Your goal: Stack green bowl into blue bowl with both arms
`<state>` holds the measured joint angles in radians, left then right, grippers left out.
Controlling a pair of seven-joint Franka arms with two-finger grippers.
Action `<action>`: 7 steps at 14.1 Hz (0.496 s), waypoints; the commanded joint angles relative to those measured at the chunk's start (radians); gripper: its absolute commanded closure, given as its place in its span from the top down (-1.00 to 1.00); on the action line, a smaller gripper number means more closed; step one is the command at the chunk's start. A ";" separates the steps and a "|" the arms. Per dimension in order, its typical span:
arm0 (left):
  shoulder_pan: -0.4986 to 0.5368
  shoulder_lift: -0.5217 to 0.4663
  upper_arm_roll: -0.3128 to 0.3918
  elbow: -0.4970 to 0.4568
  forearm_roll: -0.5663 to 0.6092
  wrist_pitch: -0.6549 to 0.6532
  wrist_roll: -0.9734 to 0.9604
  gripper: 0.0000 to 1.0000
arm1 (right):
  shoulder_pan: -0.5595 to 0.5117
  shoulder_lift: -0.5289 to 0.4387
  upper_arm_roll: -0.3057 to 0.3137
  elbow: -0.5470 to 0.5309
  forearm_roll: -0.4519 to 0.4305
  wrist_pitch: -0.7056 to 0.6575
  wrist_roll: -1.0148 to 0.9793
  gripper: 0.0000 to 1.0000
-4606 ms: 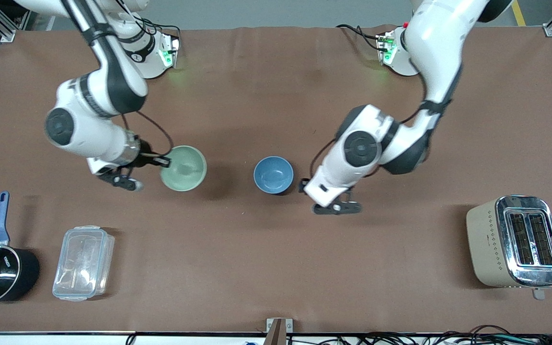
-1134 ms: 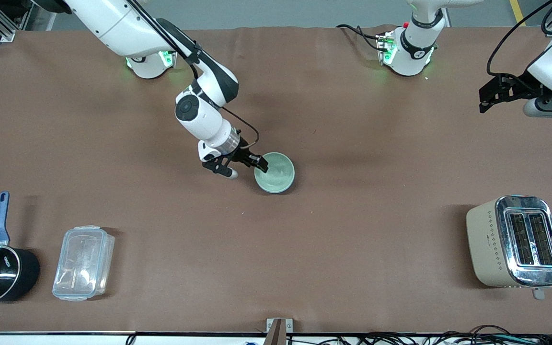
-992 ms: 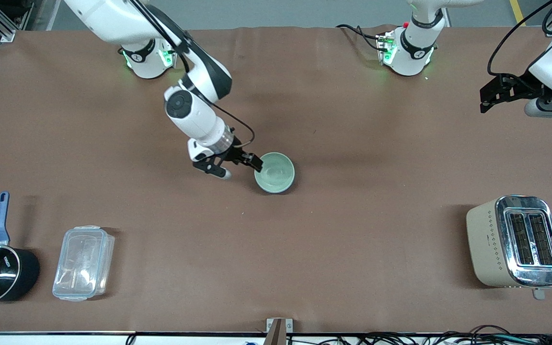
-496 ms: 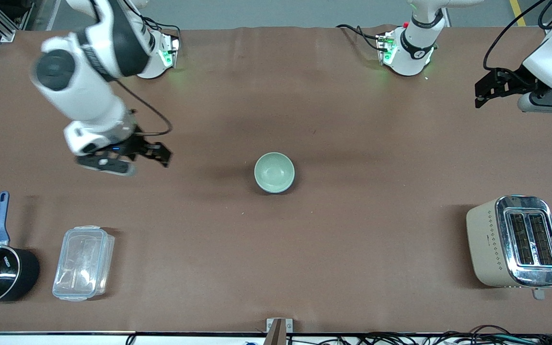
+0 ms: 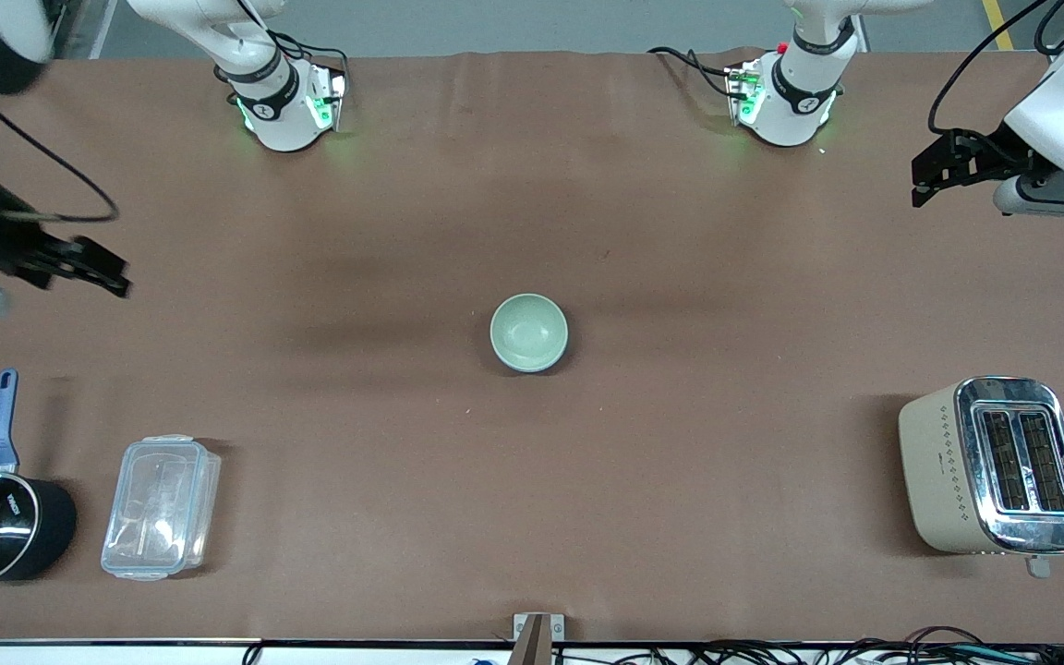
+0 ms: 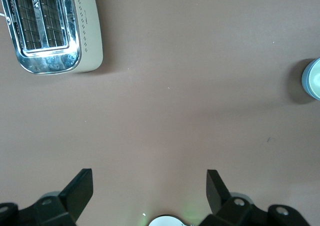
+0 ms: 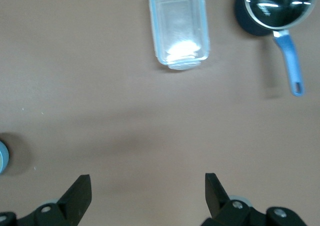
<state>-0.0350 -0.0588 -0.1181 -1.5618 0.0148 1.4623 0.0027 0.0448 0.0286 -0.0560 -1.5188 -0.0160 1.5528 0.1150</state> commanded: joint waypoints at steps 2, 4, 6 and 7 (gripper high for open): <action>-0.003 0.019 -0.005 0.037 -0.007 -0.017 0.003 1.00 | 0.004 0.004 -0.030 0.144 -0.015 -0.157 -0.018 1.00; -0.003 0.019 -0.005 0.035 -0.012 -0.020 0.005 1.00 | 0.007 0.008 -0.027 0.144 -0.012 -0.146 -0.006 1.00; -0.003 0.020 -0.006 0.034 -0.010 -0.020 0.005 1.00 | 0.009 0.010 -0.024 0.143 -0.007 -0.126 -0.006 1.00; -0.003 0.024 -0.006 0.035 -0.010 -0.020 0.008 1.00 | 0.006 0.010 -0.022 0.137 -0.006 -0.126 -0.008 1.00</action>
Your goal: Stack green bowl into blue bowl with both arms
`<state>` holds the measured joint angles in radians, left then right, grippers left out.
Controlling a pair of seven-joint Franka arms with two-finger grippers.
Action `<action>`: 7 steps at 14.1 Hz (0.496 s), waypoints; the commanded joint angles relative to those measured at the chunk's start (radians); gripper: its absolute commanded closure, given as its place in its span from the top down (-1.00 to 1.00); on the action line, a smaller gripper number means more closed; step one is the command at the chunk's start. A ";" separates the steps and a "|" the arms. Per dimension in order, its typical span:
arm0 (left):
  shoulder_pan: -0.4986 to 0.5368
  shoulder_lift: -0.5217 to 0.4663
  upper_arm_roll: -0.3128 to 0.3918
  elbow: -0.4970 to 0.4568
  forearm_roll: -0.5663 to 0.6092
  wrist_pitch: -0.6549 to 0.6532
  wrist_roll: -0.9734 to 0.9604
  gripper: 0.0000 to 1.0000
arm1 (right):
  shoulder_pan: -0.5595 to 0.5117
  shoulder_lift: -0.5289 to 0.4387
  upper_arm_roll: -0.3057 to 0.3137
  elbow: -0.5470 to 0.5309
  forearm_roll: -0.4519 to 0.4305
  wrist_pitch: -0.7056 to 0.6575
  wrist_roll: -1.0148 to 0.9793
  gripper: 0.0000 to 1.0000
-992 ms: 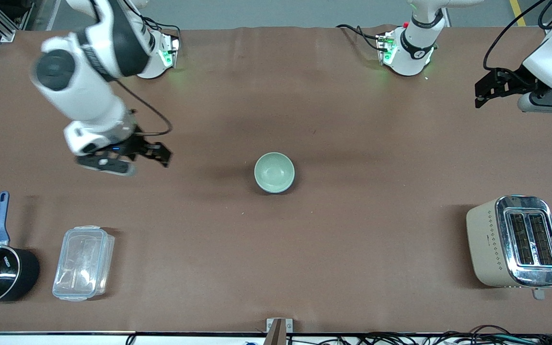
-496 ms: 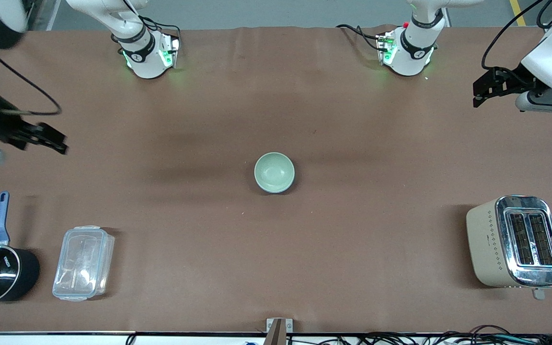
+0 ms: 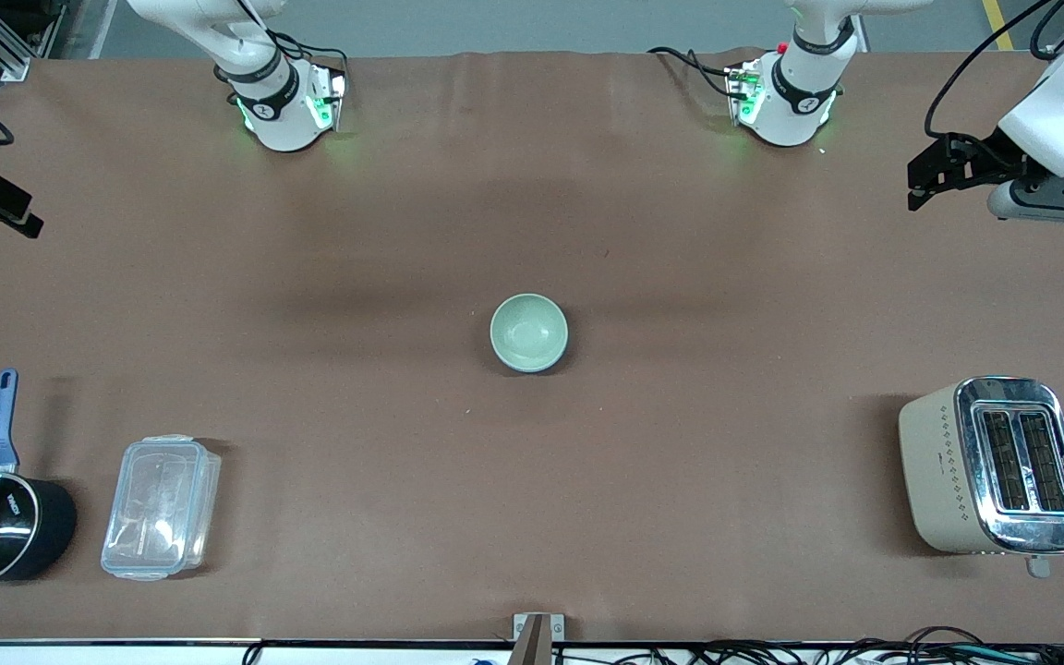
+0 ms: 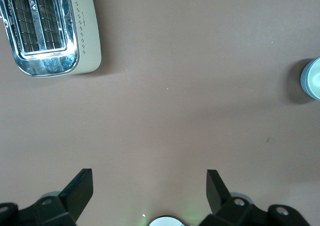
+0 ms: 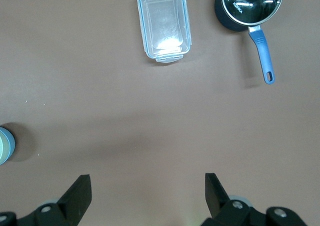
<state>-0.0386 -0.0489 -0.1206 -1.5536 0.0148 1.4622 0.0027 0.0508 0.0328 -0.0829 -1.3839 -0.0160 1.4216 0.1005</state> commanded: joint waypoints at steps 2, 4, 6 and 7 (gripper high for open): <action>0.000 0.014 -0.004 0.027 -0.010 -0.020 0.008 1.00 | -0.009 0.007 0.005 0.000 -0.007 0.010 0.002 1.00; 0.000 0.014 -0.004 0.027 -0.013 -0.020 0.008 1.00 | -0.057 0.007 0.037 0.000 -0.006 0.011 -0.004 1.00; 0.000 0.014 -0.004 0.027 -0.016 -0.020 0.013 1.00 | -0.055 0.007 0.046 0.000 -0.007 0.011 -0.004 1.00; 0.003 0.014 -0.004 0.027 -0.018 -0.020 0.013 1.00 | -0.048 0.007 0.046 0.000 -0.009 0.010 -0.004 1.00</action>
